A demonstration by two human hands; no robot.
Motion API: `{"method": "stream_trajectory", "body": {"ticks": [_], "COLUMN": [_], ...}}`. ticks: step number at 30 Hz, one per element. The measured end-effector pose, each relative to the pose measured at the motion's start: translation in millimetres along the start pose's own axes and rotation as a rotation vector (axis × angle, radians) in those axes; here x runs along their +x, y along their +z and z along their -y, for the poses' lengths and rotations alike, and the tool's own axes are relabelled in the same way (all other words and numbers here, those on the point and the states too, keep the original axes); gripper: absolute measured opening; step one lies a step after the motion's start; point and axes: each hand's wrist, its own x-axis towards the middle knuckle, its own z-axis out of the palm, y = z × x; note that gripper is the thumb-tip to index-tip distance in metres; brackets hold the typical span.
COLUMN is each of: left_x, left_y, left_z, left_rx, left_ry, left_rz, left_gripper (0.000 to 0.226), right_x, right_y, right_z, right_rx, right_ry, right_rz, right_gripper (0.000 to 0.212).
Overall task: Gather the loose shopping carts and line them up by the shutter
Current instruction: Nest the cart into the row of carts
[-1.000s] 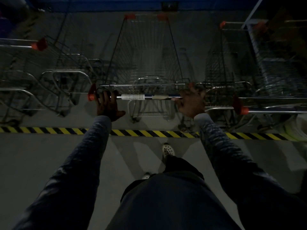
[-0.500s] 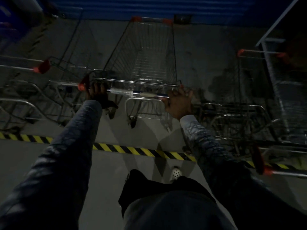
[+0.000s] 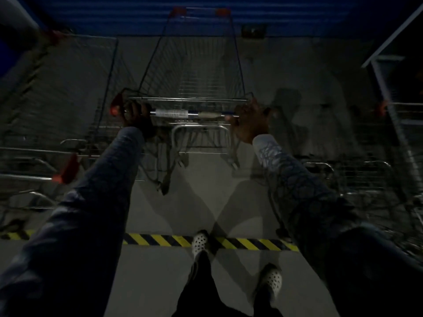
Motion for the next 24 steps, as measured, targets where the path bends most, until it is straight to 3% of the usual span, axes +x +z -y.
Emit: {"method": "stream_trajectory", "body": {"ticks": [3, 9, 15, 17, 21, 24], "left_x": [31.5, 36.2, -25.1, -48.9, -86.9, -120.4], "left_y": [-9.2, -15.3, -3.7, -1.1, 7.3, 16.1], "left_z": [21.9, 54.2, 43.2, 37.6, 40.5, 52.8], "left_rx": [-0.021, 0.04, -0.029, -0.044, -0.108, -0.083], "left_ry": [0.006, 0.057, 0.002, -0.013, -0.053, -0.054], "left_rz": [0.005, -0.006, -0.02, -0.038, 0.03, -0.018], "left_gripper": [0.092, 0.09, 0.093, 0.089, 0.105, 0.1], "right_x": [27.4, 39.2, -4.0, -24.3, -62.6, -90.1], "right_y": [-4.8, -1.2, 11.3, 9.2, 9.6, 23.0], "right_z": [26.7, 51.2, 39.7, 34.6, 31.9, 31.8], "right_rx": [0.015, -0.005, -0.004, -0.009, -0.005, 0.057], "right_ry": [-0.004, -0.029, -0.05, -0.04, -0.068, -0.085], "right_rz": [0.029, 0.025, -0.083, -0.061, -0.034, -0.003], "right_gripper": [0.062, 0.071, 0.086, 0.075, 0.058, 0.077]}}
